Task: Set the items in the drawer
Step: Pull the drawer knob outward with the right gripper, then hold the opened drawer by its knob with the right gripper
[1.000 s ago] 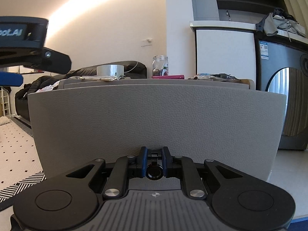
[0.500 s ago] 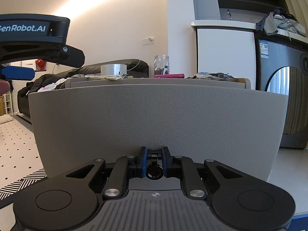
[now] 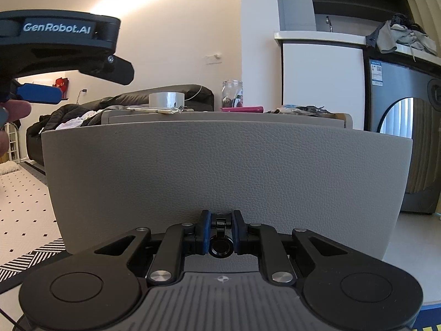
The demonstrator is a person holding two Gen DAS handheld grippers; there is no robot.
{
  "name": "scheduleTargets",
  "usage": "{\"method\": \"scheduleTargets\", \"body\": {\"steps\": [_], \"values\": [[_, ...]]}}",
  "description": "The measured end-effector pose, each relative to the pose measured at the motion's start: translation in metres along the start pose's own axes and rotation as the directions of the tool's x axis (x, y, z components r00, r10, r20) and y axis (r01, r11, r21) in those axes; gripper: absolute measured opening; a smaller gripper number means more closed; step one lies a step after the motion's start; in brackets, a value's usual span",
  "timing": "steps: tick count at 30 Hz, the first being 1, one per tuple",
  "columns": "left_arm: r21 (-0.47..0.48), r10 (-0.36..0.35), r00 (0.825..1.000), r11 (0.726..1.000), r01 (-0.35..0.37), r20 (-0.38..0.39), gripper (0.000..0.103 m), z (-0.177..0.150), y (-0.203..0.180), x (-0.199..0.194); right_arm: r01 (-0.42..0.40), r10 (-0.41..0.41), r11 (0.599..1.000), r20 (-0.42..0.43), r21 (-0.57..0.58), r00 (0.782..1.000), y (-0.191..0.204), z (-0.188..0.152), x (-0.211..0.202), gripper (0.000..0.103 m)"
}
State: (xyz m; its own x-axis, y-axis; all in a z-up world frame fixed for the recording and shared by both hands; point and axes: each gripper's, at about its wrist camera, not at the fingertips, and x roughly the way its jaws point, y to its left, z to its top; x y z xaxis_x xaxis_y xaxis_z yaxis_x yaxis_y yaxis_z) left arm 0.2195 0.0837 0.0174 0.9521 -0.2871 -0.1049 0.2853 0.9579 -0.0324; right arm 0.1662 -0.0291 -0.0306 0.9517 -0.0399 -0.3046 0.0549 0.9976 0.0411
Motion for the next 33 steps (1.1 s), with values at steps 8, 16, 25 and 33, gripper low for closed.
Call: {"method": "scheduleTargets", "body": {"steps": [8, 16, 25, 33], "values": [[0.007, -0.011, 1.0, 1.0, 0.011, 0.008, 0.103, 0.001, -0.003, -0.003, -0.004, 0.004, 1.0, -0.006, 0.003, 1.0, 0.0, -0.002, -0.01, 0.017], [0.001, -0.019, 1.0, 1.0, 0.019, 0.01, 0.103, 0.002, -0.003, -0.004, -0.011, 0.011, 1.0, -0.012, -0.003, 1.0, 0.0, -0.003, -0.018, 0.017], [0.002, -0.032, 0.999, 0.999, 0.032, 0.008, 0.103, 0.002, -0.007, -0.004, -0.012, 0.012, 1.0, -0.014, -0.001, 1.0, 0.0, -0.004, -0.023, 0.017], [0.015, -0.05, 0.999, 0.999, 0.05, 0.007, 0.103, 0.001, -0.014, -0.004, -0.005, 0.005, 1.0, -0.007, -0.01, 1.0, 0.002, -0.005, -0.028, 0.017]]}}
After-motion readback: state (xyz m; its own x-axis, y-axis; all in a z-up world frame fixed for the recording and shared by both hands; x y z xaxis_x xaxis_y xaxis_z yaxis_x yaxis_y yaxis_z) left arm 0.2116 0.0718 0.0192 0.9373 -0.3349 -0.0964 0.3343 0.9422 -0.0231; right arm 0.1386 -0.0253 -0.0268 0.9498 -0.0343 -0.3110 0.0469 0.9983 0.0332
